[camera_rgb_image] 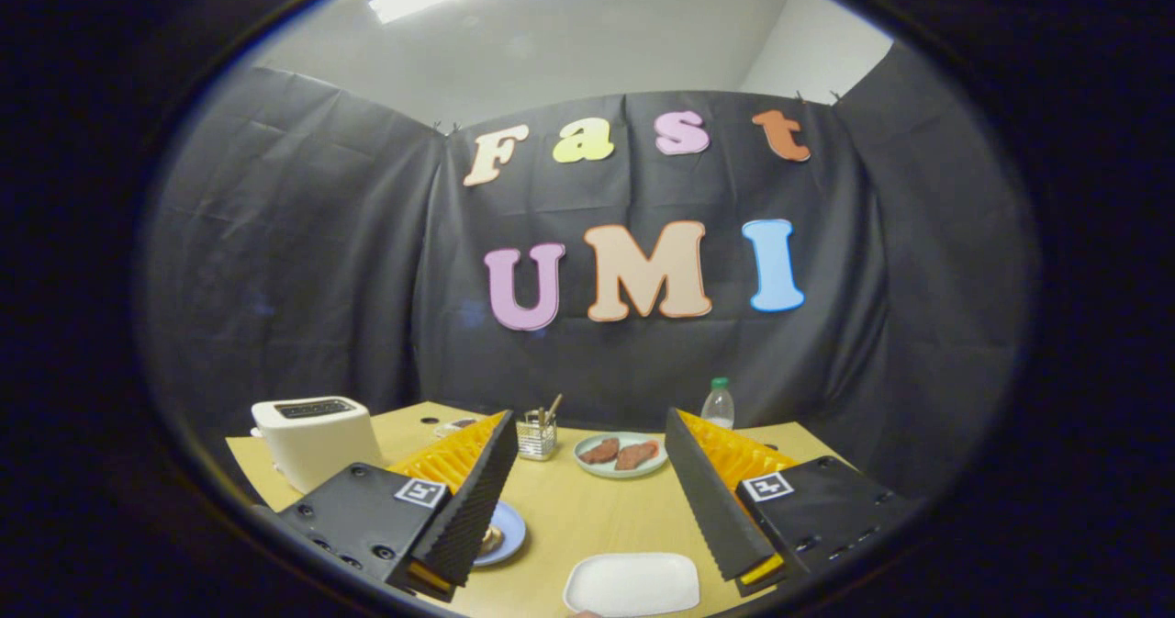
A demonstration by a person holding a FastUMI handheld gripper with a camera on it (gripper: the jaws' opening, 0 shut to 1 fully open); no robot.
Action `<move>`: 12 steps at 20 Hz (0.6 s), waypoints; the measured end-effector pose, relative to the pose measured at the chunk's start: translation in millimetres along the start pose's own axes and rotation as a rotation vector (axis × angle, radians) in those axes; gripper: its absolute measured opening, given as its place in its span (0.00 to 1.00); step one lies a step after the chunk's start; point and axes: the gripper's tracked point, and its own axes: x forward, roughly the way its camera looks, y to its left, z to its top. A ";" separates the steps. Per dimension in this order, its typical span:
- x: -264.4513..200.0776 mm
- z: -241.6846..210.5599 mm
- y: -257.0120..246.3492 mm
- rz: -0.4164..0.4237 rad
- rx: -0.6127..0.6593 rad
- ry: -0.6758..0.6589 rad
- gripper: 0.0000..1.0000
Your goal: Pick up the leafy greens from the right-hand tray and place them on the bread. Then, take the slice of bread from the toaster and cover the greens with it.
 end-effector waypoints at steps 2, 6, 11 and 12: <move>2.7 -17.6 -4.5 -0.002 0.026 0.033 1.00; 10.0 -29.4 -27.1 -0.050 0.082 0.034 1.00; 4.7 -28.6 -44.0 -0.101 0.083 0.009 1.00; 3.8 -29.5 -41.0 -0.090 0.089 0.011 1.00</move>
